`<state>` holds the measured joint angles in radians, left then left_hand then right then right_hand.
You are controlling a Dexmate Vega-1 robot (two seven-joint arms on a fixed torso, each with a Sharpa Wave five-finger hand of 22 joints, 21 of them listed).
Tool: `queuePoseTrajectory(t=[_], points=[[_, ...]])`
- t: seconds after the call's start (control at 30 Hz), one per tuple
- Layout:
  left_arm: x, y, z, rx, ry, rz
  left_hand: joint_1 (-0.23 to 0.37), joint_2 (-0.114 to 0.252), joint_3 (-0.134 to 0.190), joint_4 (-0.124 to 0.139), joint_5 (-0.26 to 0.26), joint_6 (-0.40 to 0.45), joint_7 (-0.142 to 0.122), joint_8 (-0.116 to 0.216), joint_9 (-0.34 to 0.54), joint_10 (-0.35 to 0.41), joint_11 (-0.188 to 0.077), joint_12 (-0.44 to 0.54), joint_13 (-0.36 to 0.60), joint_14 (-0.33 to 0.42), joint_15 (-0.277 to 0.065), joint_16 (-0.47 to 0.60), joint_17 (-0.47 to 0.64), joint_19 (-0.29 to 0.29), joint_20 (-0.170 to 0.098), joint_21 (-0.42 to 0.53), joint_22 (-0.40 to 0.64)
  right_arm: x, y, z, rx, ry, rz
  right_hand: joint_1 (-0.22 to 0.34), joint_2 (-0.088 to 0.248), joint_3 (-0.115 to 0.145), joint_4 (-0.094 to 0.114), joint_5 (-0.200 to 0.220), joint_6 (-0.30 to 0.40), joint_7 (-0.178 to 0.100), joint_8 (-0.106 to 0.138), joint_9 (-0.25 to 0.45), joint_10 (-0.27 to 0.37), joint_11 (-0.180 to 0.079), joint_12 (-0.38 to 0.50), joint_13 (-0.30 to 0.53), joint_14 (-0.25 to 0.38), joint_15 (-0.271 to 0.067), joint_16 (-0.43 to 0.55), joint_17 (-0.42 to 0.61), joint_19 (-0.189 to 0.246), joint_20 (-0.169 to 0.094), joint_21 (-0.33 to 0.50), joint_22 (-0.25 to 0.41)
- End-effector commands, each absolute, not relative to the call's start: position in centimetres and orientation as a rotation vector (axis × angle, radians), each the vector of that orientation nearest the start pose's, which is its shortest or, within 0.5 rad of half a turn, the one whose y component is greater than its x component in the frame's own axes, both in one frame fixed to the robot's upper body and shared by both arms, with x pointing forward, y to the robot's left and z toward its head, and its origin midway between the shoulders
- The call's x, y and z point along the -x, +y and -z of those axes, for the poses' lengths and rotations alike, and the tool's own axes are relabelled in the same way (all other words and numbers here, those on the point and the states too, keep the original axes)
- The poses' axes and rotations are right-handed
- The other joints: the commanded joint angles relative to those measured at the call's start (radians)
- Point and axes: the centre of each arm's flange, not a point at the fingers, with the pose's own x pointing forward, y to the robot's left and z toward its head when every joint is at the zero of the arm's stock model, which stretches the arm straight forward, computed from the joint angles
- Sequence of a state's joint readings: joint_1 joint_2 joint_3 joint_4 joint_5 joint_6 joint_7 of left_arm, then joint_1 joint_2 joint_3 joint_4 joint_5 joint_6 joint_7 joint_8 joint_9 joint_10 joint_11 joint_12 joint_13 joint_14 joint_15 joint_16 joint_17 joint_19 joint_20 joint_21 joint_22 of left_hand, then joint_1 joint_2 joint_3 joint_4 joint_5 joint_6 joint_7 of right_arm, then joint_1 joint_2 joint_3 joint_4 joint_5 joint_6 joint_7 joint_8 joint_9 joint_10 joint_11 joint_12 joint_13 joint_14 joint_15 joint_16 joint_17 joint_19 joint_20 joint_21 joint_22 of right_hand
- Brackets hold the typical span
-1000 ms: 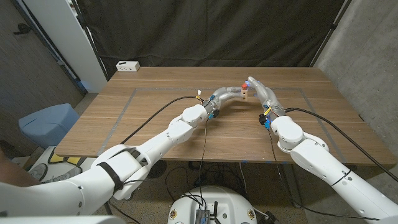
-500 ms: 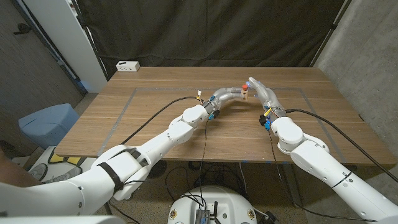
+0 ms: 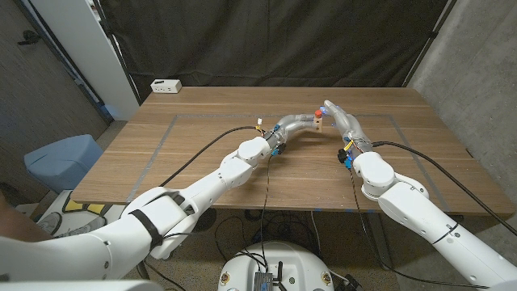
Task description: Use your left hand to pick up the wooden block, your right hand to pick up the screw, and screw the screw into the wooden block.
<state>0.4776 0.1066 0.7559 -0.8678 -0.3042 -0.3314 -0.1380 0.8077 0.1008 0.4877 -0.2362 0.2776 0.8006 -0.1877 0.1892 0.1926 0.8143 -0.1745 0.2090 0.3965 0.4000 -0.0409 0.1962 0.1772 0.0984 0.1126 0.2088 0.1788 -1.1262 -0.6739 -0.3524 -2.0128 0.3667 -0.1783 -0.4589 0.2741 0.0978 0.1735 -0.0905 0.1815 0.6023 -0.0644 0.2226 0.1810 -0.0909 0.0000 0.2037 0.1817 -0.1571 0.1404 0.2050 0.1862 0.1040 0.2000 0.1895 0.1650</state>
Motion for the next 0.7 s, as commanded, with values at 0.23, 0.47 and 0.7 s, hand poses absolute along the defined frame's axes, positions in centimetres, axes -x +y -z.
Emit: queuePoseTrajectory(t=[0.23,0.47,0.7], points=[[-68.4,0.89,1.28,-0.326,-0.569,0.63,-0.047,0.057,0.074,0.077,0.005,0.079,0.068,0.007,0.005,0.009,0.004,0.006,0.002,0.006,0.0,0.004,0.0,0.007,-0.001,0.003,0.006,-54.01,-22.99,2.96,0.252,-0.518,0.021,0.006,0.012,0.007,-0.007,0.001,0.019,0.007,0.008,0.002,0.011,-0.005,0.004,-0.001,0.008,-0.001,0.004,0.001,0.011,0.004,0.009,0.005],[-68.42,0.91,1.21,-0.325,-0.568,0.634,-0.048,0.057,0.075,0.077,0.005,0.079,0.069,0.008,0.005,0.009,0.004,0.006,0.002,0.006,0.0,0.004,0.0,0.007,-0.001,0.003,0.006,-53.94,-22.98,3.08,0.248,-0.518,0.028,0.006,0.013,0.009,-0.009,0.001,0.025,0.008,0.007,0.002,0.018,-0.01,0.004,-0.001,0.015,-0.003,0.005,0.001,0.016,0.005,0.009,0.005],[-68.45,0.85,1.22,-0.326,-0.568,0.637,-0.048,0.057,0.075,0.076,0.005,0.081,0.067,0.008,0.005,0.008,0.004,0.005,0.002,0.007,0.0,0.004,0.0,0.008,-0.001,0.003,0.006,-53.78,-23.02,3.1,0.246,-0.518,0.04,0.009,0.015,0.012,-0.012,0.001,0.039,0.007,0.007,0.002,0.028,-0.006,0.004,-0.001,0.024,-0.005,0.006,0.001,0.025,0.004,0.011,0.005]])
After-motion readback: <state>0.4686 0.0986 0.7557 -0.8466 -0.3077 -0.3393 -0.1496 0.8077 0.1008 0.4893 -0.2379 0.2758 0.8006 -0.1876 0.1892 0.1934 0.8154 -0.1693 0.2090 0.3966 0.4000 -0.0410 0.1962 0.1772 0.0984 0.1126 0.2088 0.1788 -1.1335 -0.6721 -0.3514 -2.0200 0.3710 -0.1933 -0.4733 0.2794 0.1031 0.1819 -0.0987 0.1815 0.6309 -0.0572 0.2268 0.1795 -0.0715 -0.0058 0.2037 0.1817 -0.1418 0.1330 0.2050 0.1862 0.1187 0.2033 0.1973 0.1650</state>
